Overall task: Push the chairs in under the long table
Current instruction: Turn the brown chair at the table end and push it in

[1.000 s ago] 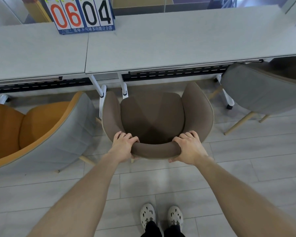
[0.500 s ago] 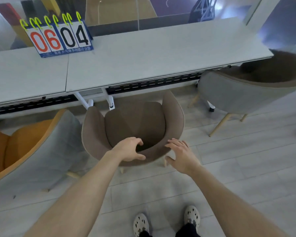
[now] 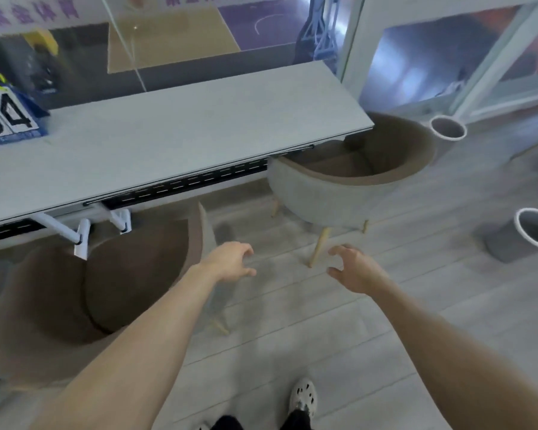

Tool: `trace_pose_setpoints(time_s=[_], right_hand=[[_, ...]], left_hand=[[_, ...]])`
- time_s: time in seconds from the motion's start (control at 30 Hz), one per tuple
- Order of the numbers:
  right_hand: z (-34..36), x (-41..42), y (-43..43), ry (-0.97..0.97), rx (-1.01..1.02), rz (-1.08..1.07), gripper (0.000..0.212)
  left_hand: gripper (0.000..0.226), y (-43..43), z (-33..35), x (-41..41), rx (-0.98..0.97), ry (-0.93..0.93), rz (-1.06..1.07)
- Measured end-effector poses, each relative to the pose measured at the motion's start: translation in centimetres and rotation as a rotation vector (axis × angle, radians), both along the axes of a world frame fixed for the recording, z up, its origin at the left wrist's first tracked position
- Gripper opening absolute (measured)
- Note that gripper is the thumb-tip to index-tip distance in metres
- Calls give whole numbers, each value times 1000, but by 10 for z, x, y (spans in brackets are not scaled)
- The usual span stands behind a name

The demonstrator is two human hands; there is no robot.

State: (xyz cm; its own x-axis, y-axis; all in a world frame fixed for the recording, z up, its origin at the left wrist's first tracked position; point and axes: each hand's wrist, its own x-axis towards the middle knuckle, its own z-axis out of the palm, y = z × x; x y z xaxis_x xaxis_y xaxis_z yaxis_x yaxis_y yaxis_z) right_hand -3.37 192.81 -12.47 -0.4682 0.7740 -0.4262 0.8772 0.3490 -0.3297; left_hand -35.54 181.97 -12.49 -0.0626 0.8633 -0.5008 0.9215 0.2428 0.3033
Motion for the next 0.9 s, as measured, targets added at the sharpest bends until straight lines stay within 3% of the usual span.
trace_pose_setpoints(time_s=[0.3, 0.57, 0.9], right_hand=[[26, 106, 124, -32, 32, -79, 53], [21, 149, 269, -135, 95, 68, 53], [26, 175, 429, -168, 81, 153, 59]], left_hand=[[62, 153, 5, 96, 18, 14, -85], [62, 312, -21, 157, 114, 68, -115], [98, 424, -35, 210, 44, 130, -167]])
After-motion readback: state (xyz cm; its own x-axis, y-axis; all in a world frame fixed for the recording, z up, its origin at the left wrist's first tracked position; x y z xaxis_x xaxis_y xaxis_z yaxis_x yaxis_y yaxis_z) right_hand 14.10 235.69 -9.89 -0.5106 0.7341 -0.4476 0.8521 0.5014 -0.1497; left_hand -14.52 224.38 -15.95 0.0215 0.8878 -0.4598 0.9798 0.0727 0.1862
